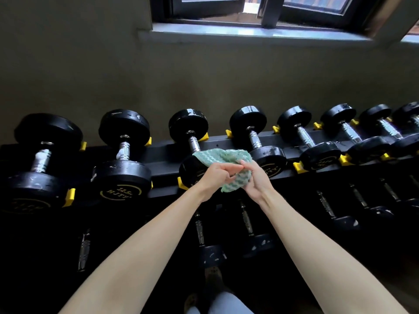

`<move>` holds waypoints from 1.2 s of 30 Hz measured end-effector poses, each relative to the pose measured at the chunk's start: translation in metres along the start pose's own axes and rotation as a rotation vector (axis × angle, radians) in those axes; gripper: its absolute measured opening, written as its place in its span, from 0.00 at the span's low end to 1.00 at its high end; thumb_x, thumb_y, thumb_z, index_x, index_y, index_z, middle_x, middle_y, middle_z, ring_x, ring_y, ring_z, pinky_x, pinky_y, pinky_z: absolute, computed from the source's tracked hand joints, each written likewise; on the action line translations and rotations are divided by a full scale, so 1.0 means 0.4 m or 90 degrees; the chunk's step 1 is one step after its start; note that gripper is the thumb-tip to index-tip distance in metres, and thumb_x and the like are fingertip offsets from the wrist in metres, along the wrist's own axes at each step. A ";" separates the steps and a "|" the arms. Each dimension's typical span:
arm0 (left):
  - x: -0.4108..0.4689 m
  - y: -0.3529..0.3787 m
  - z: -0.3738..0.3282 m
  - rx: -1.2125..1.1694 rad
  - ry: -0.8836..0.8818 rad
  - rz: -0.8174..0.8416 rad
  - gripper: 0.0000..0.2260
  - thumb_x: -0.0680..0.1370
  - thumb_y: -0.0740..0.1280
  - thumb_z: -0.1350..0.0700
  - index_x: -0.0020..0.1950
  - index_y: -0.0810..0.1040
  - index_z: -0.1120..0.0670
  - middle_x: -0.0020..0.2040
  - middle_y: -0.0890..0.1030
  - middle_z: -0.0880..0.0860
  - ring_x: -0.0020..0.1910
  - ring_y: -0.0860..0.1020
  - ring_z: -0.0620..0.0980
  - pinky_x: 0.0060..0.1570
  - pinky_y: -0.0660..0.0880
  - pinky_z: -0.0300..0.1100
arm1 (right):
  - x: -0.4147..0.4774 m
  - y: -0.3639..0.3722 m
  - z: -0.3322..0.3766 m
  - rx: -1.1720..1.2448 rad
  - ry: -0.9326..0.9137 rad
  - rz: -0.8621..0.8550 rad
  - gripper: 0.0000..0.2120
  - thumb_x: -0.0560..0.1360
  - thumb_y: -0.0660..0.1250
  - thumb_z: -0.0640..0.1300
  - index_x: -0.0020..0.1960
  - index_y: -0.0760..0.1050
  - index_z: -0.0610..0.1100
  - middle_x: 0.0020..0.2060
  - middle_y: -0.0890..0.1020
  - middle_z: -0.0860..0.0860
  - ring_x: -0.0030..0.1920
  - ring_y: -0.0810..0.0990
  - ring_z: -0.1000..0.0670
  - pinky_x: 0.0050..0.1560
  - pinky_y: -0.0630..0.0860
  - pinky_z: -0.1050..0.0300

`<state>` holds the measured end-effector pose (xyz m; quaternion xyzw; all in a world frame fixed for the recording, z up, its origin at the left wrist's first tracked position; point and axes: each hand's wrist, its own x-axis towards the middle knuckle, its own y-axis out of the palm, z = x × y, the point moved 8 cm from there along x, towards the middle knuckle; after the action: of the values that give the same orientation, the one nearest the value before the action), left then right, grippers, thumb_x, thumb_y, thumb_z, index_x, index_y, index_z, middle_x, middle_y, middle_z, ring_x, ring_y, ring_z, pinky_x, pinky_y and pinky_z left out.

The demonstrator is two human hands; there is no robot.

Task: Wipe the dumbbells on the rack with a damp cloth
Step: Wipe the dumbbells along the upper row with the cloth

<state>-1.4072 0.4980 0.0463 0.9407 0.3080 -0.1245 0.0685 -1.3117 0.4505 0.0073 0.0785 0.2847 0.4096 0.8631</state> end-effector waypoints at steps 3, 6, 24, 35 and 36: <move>0.029 -0.092 -0.020 -0.104 0.003 -0.162 0.20 0.71 0.49 0.76 0.47 0.79 0.64 0.50 0.80 0.61 0.45 0.80 0.52 0.46 0.80 0.38 | 0.025 -0.018 0.051 0.054 -0.041 -0.084 0.08 0.78 0.60 0.35 0.54 0.74 0.40 0.44 0.81 0.44 0.40 0.81 0.48 0.42 0.79 0.53; 0.030 -0.233 -0.003 -0.078 0.018 -0.391 0.19 0.71 0.51 0.74 0.42 0.79 0.60 0.44 0.80 0.60 0.40 0.79 0.54 0.42 0.80 0.41 | 0.039 -0.021 0.117 0.025 -0.151 -0.181 0.08 0.78 0.61 0.36 0.56 0.74 0.44 0.44 0.80 0.50 0.43 0.79 0.52 0.45 0.77 0.57; 0.093 -0.383 0.071 0.309 -0.238 -0.430 0.16 0.74 0.58 0.65 0.38 0.82 0.50 0.51 0.81 0.56 0.54 0.77 0.58 0.55 0.75 0.44 | 0.131 0.133 0.033 -0.473 -0.175 -0.043 0.04 0.72 0.66 0.41 0.41 0.79 0.43 0.33 0.76 0.52 0.37 0.72 0.52 0.41 0.68 0.57; 0.231 -0.447 0.048 0.145 -0.245 -0.415 0.05 0.78 0.59 0.61 0.47 0.75 0.58 0.49 0.76 0.58 0.36 0.76 0.51 0.36 0.77 0.42 | 0.381 0.101 0.090 0.029 0.086 -0.131 0.07 0.78 0.63 0.43 0.49 0.76 0.40 0.44 0.81 0.43 0.42 0.81 0.44 0.51 0.78 0.46; 0.246 -0.447 0.041 0.161 -0.241 -0.415 0.04 0.78 0.61 0.60 0.47 0.74 0.58 0.49 0.76 0.58 0.40 0.76 0.53 0.37 0.77 0.43 | 0.405 0.098 0.092 0.027 0.092 -0.146 0.06 0.78 0.62 0.42 0.46 0.75 0.40 0.42 0.81 0.44 0.40 0.80 0.45 0.50 0.78 0.47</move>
<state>-1.4402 0.6930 -0.0060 0.7550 0.5545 -0.3483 -0.0356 -1.2361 0.6013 -0.0171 0.0343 0.3620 0.3067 0.8796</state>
